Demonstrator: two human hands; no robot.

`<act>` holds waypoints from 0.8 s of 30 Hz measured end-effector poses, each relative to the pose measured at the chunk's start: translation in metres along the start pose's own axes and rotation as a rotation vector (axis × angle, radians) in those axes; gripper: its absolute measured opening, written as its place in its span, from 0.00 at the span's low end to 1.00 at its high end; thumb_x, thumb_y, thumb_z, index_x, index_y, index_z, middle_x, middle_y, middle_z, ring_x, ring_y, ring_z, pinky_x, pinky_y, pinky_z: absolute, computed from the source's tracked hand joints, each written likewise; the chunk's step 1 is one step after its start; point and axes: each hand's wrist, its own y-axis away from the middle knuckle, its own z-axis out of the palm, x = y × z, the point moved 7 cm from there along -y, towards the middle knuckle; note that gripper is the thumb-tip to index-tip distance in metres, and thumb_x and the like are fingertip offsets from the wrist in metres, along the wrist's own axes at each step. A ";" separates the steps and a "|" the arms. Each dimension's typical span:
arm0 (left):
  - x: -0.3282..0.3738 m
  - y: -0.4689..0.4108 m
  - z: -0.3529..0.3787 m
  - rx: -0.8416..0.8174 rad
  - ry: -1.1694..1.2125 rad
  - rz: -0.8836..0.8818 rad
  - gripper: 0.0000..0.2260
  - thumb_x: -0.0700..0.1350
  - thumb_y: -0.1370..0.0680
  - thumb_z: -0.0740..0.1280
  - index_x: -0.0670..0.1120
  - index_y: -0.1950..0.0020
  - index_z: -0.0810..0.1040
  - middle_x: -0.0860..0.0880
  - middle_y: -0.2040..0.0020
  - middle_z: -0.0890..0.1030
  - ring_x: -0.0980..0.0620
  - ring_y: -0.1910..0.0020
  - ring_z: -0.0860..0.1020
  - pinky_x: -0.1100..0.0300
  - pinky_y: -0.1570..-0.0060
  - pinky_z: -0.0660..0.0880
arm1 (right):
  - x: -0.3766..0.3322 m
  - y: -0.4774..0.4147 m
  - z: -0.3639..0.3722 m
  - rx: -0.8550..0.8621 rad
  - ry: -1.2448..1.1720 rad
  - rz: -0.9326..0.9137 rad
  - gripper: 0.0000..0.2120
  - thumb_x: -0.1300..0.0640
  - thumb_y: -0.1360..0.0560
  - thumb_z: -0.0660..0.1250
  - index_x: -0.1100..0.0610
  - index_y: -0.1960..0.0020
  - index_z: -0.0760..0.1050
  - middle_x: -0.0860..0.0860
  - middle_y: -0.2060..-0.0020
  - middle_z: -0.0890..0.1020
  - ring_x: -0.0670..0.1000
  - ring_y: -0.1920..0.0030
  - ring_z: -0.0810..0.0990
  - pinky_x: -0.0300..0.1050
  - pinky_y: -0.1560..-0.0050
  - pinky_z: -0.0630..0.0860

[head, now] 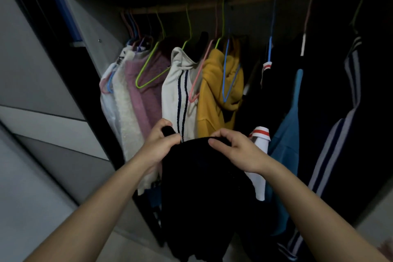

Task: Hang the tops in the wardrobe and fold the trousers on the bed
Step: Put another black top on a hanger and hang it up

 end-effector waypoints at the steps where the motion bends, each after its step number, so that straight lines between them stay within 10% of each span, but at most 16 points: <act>1: -0.002 -0.005 -0.002 -0.022 0.015 0.009 0.12 0.37 0.33 0.68 0.46 0.54 0.69 0.52 0.69 0.72 0.58 0.72 0.72 0.66 0.72 0.69 | 0.002 -0.004 -0.006 0.079 0.032 -0.010 0.05 0.51 0.19 0.65 0.51 0.50 0.79 0.49 0.56 0.83 0.45 0.54 0.81 0.50 0.49 0.76; 18: -0.012 -0.121 -0.100 0.072 0.060 0.384 0.05 0.43 0.26 0.66 0.45 0.53 0.71 0.51 0.62 0.73 0.62 0.65 0.70 0.69 0.59 0.68 | -0.088 -0.086 0.028 0.669 0.126 -0.027 0.12 0.53 0.18 0.64 0.59 0.56 0.78 0.45 0.68 0.81 0.48 0.65 0.80 0.46 0.62 0.79; 24: -0.015 -0.142 -0.154 0.066 0.013 0.421 0.05 0.36 0.23 0.68 0.41 0.52 0.72 0.51 0.62 0.75 0.65 0.65 0.73 0.71 0.59 0.69 | -0.117 -0.175 0.053 0.750 -0.091 -0.017 0.12 0.58 0.18 0.63 0.59 0.36 0.74 0.54 0.56 0.82 0.54 0.54 0.85 0.48 0.59 0.81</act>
